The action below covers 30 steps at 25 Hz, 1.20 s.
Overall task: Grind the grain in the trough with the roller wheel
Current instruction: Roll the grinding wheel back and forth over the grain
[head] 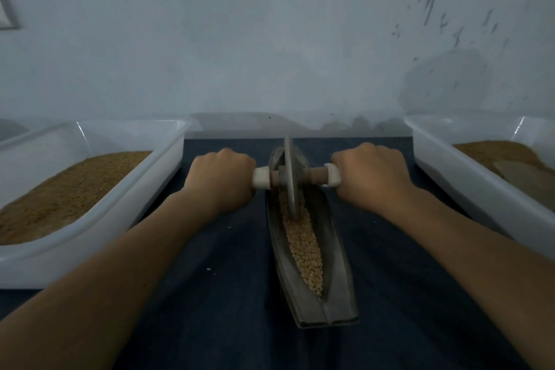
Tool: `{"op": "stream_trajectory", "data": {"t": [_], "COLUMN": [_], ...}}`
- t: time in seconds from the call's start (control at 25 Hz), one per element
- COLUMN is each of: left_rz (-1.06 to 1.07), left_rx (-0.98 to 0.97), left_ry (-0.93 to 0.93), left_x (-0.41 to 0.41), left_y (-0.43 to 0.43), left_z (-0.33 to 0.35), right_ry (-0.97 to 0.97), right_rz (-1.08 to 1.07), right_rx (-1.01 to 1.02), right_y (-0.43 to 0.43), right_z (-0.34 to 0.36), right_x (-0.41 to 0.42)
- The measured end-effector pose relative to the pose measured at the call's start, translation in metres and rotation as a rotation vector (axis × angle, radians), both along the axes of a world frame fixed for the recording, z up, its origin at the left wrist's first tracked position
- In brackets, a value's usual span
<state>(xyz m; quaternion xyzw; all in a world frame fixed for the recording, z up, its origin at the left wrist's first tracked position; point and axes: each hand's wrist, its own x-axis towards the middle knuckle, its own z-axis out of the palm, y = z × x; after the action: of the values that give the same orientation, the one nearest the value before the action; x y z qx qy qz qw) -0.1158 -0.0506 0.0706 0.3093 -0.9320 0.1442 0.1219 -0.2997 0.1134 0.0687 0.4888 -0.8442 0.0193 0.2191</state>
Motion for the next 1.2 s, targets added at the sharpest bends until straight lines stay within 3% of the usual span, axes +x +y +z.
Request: {"op": "stream_trajectory", "data": {"t": [0.16,0.24,0.36,0.56,0.76,0.88,1.04,1.2], "left_rz": [-0.139,-0.18,-0.053,0.029,-0.176,-0.187,0.006,0.02], "left_rx": [-0.193,-0.285,-0.203,0.003,-0.265,-0.299,-0.179,-0.123], "left_ry": [0.09,0.128,0.093,0.03,0.123,0.148,0.102,0.062], "left_x": [0.052,0.061,0.036,-0.007,0.042,0.041,-0.009,-0.01], "left_y": [0.039,0.045,0.032,0.0,0.036,0.036,0.008,0.008], "left_z": [-0.026,-0.023,-0.023,-0.004,-0.024,-0.02,-0.008,0.0], "right_ry": [0.213,0.189,0.205,-0.02,0.176,0.219,0.005,-0.061], "right_rz": [0.184,0.254,0.069,0.009,0.152,0.149,0.012,0.016], "right_rx": [-0.119,-0.134,-0.079,0.023,-0.126,-0.123,-0.068,-0.018], "right_y": [0.053,0.069,0.041,-0.015,0.05,0.058,-0.007,-0.015], "right_z": [-0.02,-0.022,-0.017,0.007,-0.029,-0.032,-0.01,-0.001], "right_x": [0.017,0.017,0.018,0.007,0.023,0.018,0.002,-0.003]}}
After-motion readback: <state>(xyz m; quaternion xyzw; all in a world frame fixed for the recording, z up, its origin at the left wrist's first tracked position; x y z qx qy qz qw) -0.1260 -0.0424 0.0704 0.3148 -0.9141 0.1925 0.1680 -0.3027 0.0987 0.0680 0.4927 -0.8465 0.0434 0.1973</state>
